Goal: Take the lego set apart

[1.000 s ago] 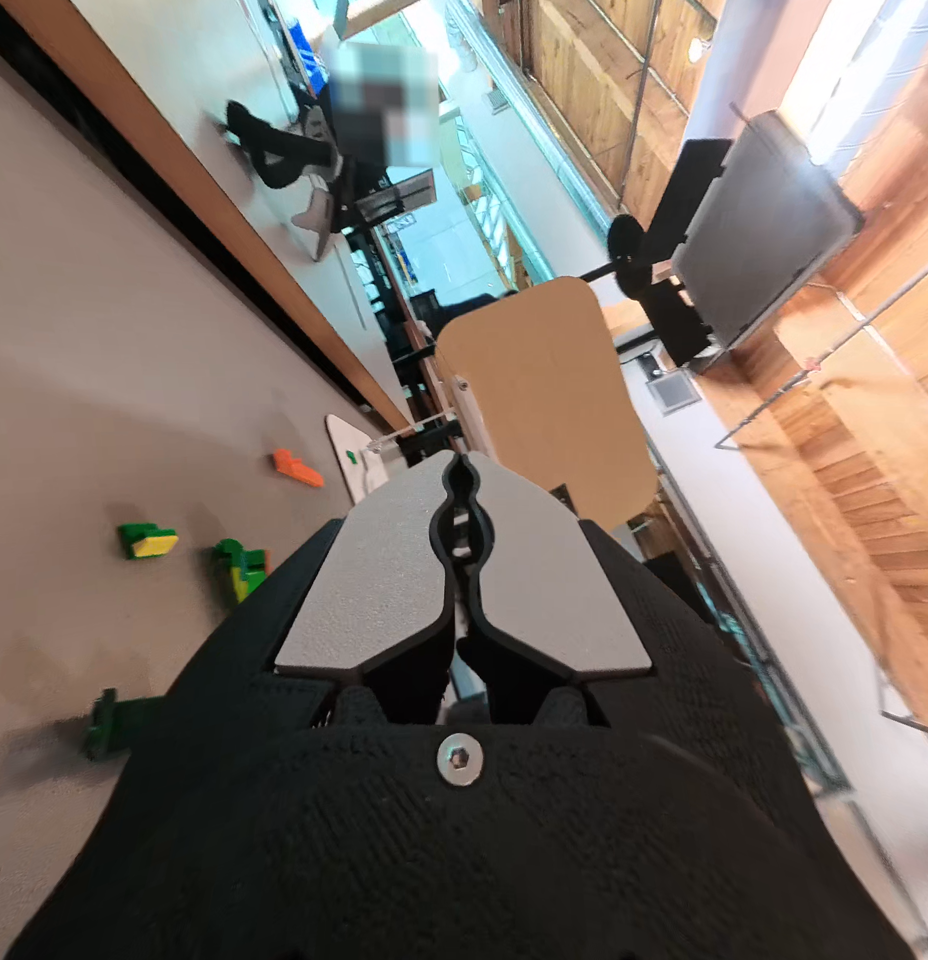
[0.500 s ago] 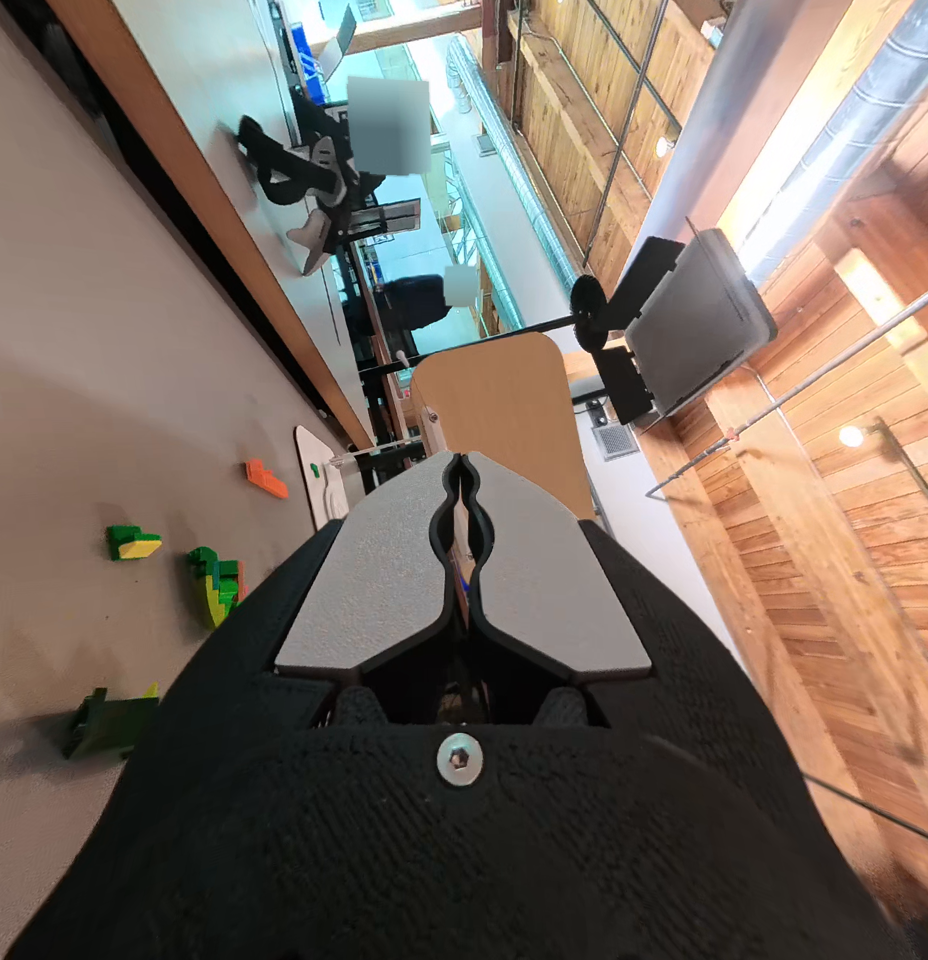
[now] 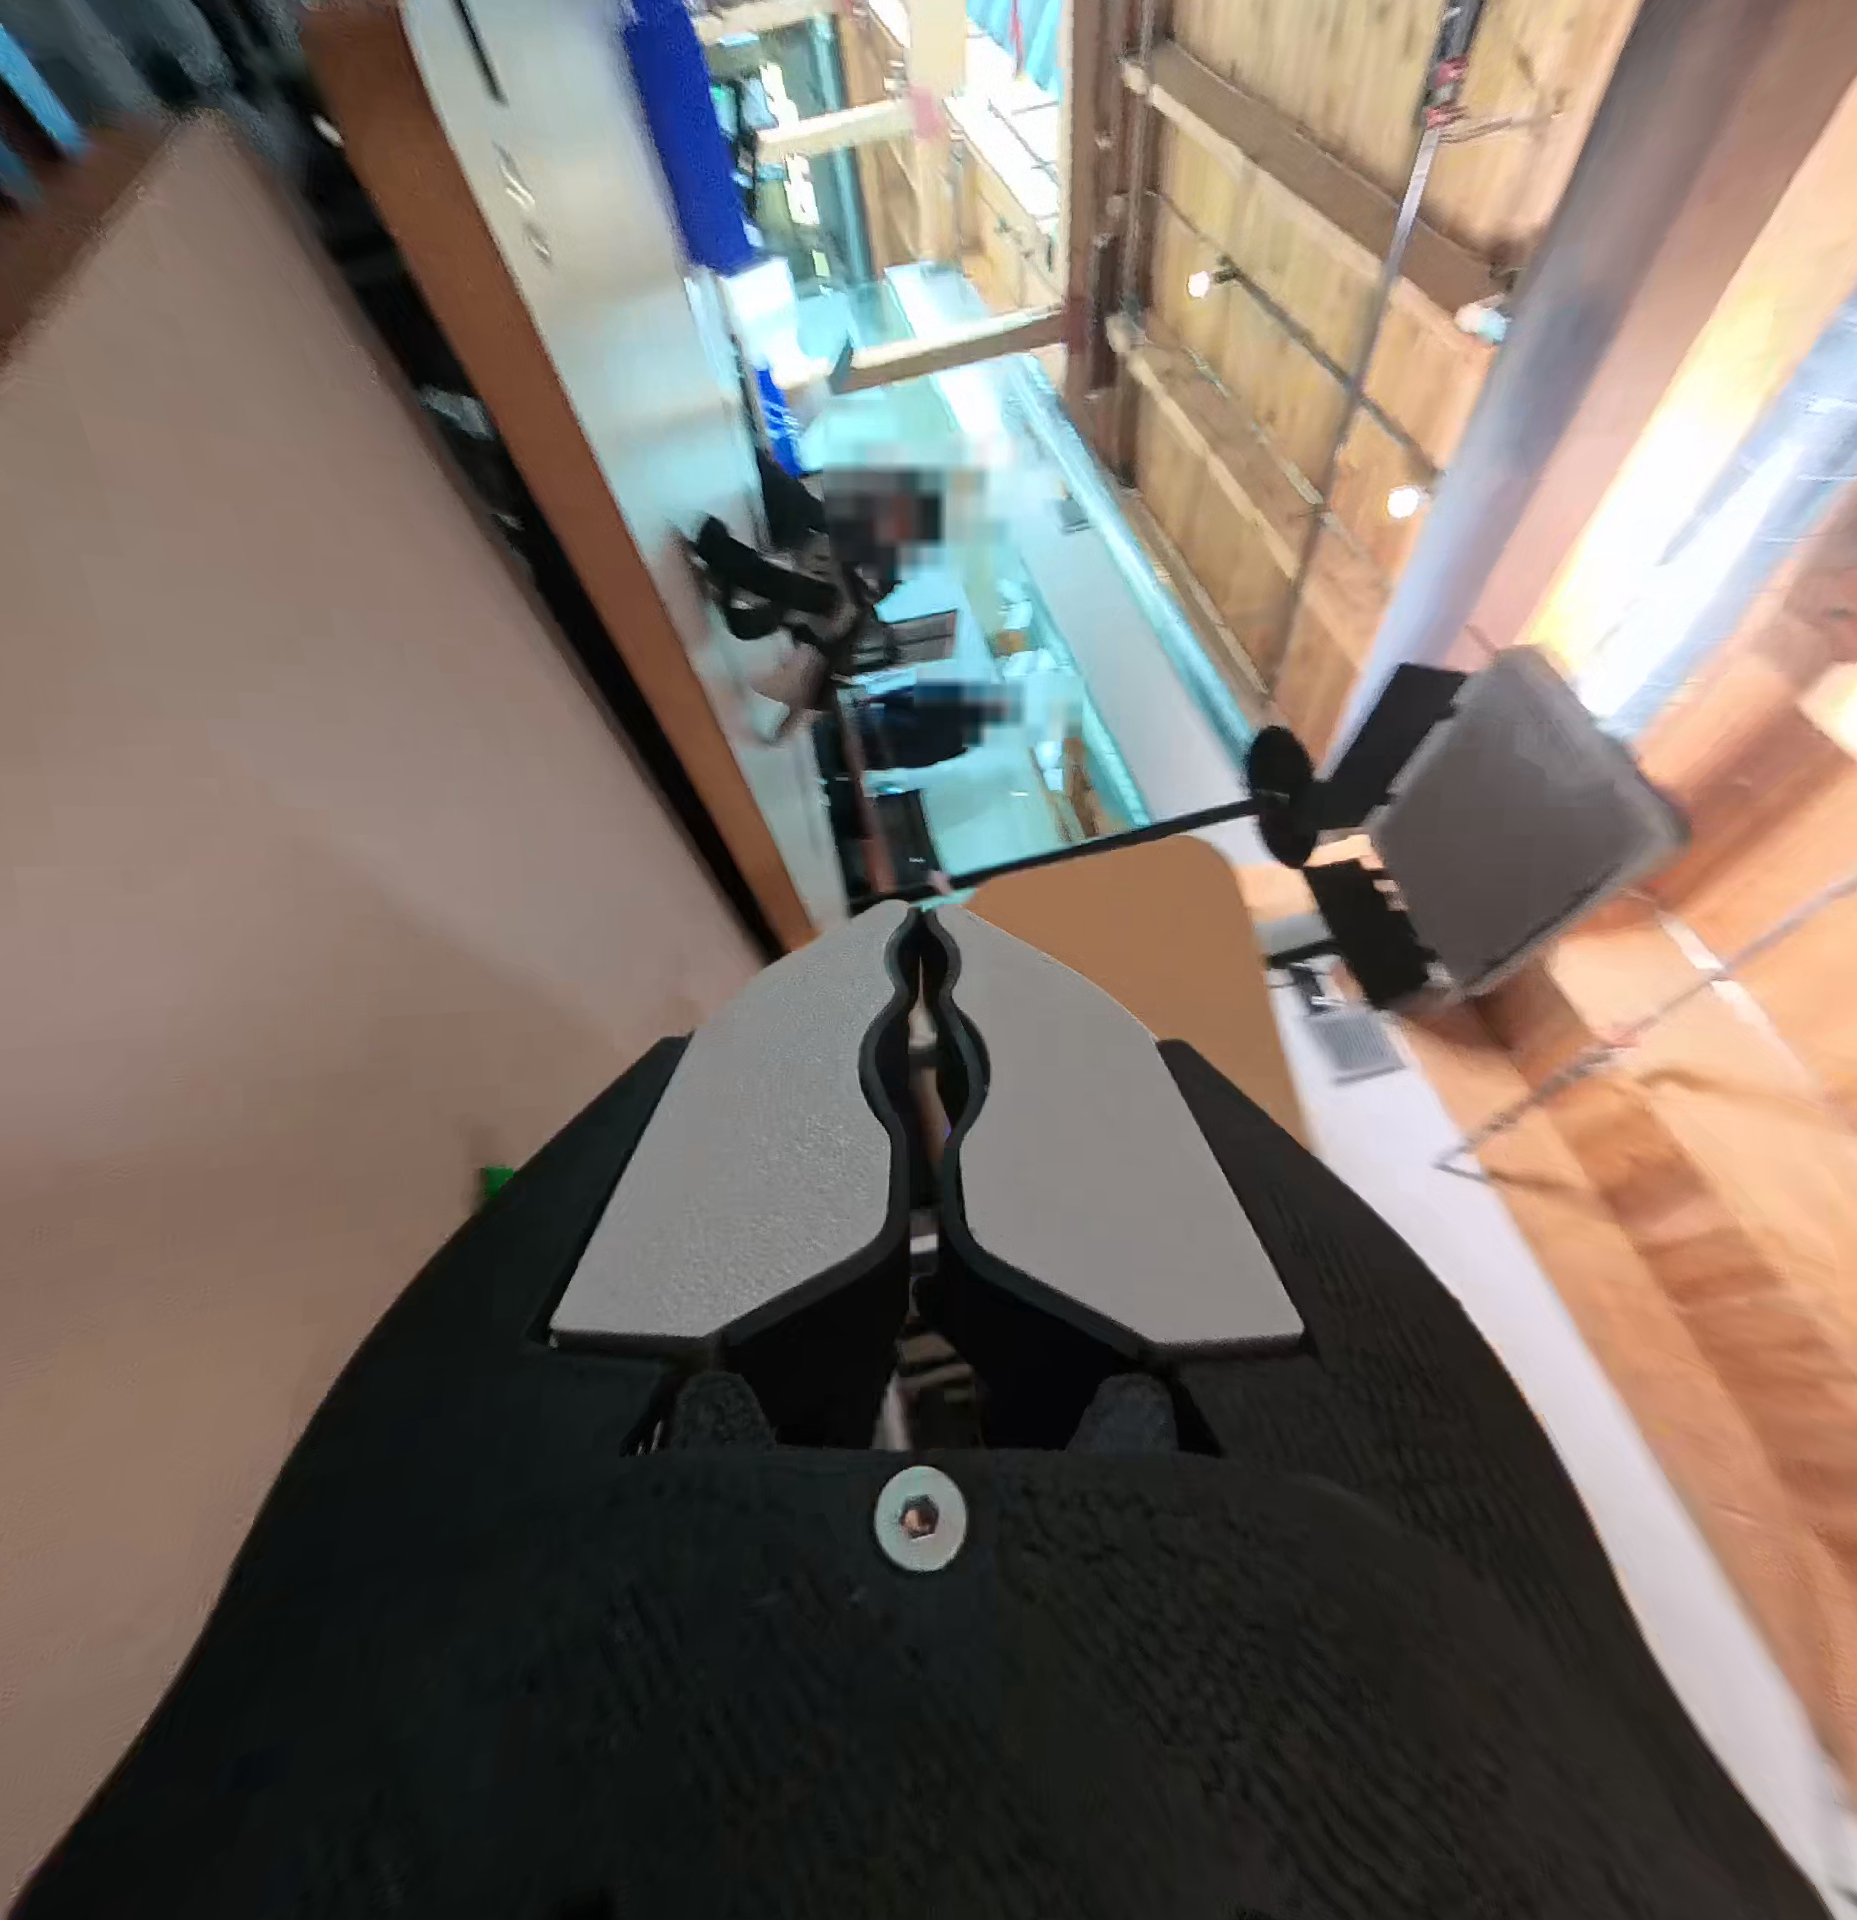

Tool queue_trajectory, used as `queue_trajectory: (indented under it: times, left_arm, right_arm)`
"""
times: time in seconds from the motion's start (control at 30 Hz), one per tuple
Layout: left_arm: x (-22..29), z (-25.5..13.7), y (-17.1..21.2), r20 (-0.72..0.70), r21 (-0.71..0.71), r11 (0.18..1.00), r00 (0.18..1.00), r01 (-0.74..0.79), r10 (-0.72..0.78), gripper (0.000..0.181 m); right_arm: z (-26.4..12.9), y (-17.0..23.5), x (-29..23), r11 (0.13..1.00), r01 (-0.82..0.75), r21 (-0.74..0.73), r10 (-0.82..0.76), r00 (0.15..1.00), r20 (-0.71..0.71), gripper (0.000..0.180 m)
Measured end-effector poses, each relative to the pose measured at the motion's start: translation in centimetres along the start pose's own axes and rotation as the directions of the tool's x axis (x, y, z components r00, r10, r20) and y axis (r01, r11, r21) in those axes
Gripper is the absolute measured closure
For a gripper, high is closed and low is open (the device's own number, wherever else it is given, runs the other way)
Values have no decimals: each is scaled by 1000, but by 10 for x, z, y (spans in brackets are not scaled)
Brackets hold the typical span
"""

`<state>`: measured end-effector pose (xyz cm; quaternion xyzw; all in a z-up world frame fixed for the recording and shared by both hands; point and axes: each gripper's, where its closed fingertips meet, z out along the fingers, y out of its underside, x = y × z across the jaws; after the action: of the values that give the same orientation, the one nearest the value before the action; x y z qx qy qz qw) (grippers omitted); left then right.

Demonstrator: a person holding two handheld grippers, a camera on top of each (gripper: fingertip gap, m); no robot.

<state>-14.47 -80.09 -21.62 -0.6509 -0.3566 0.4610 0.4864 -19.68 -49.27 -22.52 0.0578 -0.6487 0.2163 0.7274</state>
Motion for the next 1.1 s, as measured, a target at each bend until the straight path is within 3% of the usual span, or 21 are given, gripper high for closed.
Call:
queue_trajectory:
  times: [0.1, 0.2, 0.37, 0.53, 0.63, 0.7, 0.87, 0.97, 1.1]
  left_arm:
    - [-7, -4, 8, -6, 22, 1000, 1000, 5, -5, 164]
    - [-30, -11, 26, 35, 4, 1000, 999, -21, 20, 164]
    - [-84, -31, 76, 128, -33, 998, 990, 55, -50, 164]
    - [-137, -53, 177, 297, -110, 978, 945, 176, -137, 164]
    - [-161, -58, 252, 376, -145, 950, 903, 277, -206, 164]
    - [-178, -52, 303, 414, -185, 931, 884, 315, -217, 164]
    - [-218, -13, 419, 411, -291, 896, 890, 334, -198, 163]
    - [-240, 9, 488, 399, -343, 868, 892, 360, -212, 164]
    - [-256, 28, 567, 407, -379, 815, 870, 438, -278, 164]
  right_arm:
    - [1, -28, -18, 993, -114, 31, 110, 987, 119, 180]
    - [1, -97, -39, 924, -349, 156, 305, 919, 248, 180]
    - [26, -217, -136, 732, -651, 198, 450, 681, 577, 179]
    - [80, -296, -280, 540, -842, -11, 550, 343, 762, 168]
    - [123, -313, -387, 493, -852, -176, 630, 210, 748, 160]
    - [151, -313, -461, 473, -840, -266, 691, 166, 703, 157]
    - [196, -308, -650, 503, -750, -429, 748, 129, 651, 142]
    - [209, -309, -752, 563, -670, -484, 723, 115, 681, 142]
    - [235, -305, -856, 562, -597, -572, 754, 85, 652, 151]
